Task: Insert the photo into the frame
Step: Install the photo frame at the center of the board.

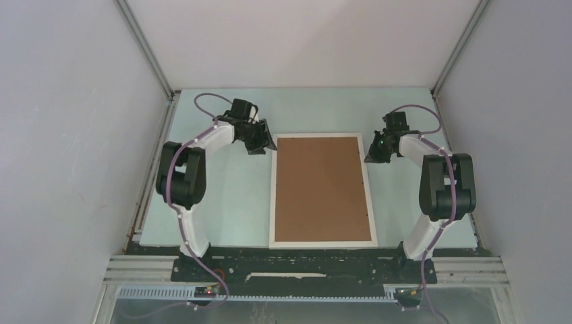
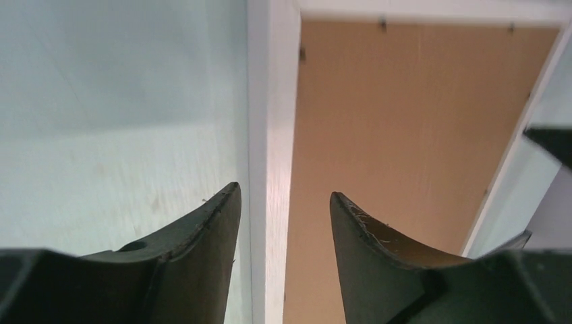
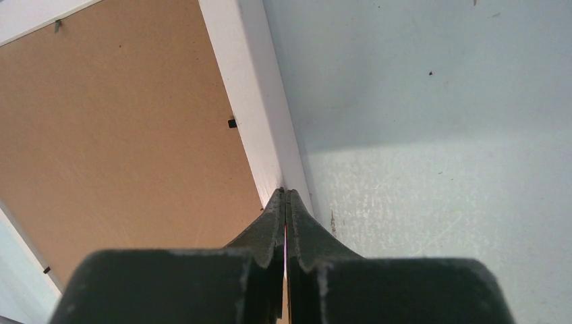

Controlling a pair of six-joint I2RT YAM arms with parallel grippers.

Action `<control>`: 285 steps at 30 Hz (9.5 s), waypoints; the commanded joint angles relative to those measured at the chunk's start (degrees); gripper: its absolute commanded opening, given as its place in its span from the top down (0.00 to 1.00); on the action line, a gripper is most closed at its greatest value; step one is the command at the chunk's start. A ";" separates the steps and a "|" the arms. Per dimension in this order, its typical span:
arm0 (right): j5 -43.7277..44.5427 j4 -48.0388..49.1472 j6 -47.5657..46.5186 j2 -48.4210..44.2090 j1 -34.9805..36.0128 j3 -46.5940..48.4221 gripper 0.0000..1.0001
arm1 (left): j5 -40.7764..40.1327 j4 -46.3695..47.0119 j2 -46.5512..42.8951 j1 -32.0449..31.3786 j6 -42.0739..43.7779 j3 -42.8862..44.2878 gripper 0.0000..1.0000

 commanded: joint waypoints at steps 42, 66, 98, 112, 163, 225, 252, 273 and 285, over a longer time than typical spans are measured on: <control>-2.81 -1.34 0.17 1.75 2.11 0.29 1.00 | -0.18 7.97 14.84 1.45 -1.82 13.47 0.60; -2.58 -1.69 0.10 2.15 2.75 0.82 1.00 | 3.65 19.28 8.64 5.29 -5.03 1.34 0.59; -2.14 -2.04 -0.21 2.07 3.10 1.06 1.00 | -8.94 4.44 13.63 1.53 -0.16 10.81 0.63; -1.98 -2.14 -0.24 1.77 3.36 1.04 1.00 | -16.10 -9.48 21.41 -3.43 0.82 23.85 0.66; -0.29 -2.73 0.69 0.07 4.77 0.30 0.90 | 11.07 19.38 -19.07 -0.32 -1.47 -28.79 0.28; -0.17 -3.57 1.53 -10.23 6.47 -13.56 0.73 | 8.24 25.66 -14.75 0.30 -5.98 -38.34 0.54; -4.61 1.20 1.82 -5.21 4.29 -11.39 0.67 | 11.05 23.78 -16.32 2.80 -5.18 -30.62 0.38; -4.47 0.88 0.91 -5.26 4.57 -10.49 0.75 | 5.79 21.90 -9.62 3.20 -3.97 -27.14 0.59; -4.01 0.60 0.51 -5.27 5.13 -10.31 0.77 | 6.62 24.00 -7.70 3.68 -5.81 -25.67 0.56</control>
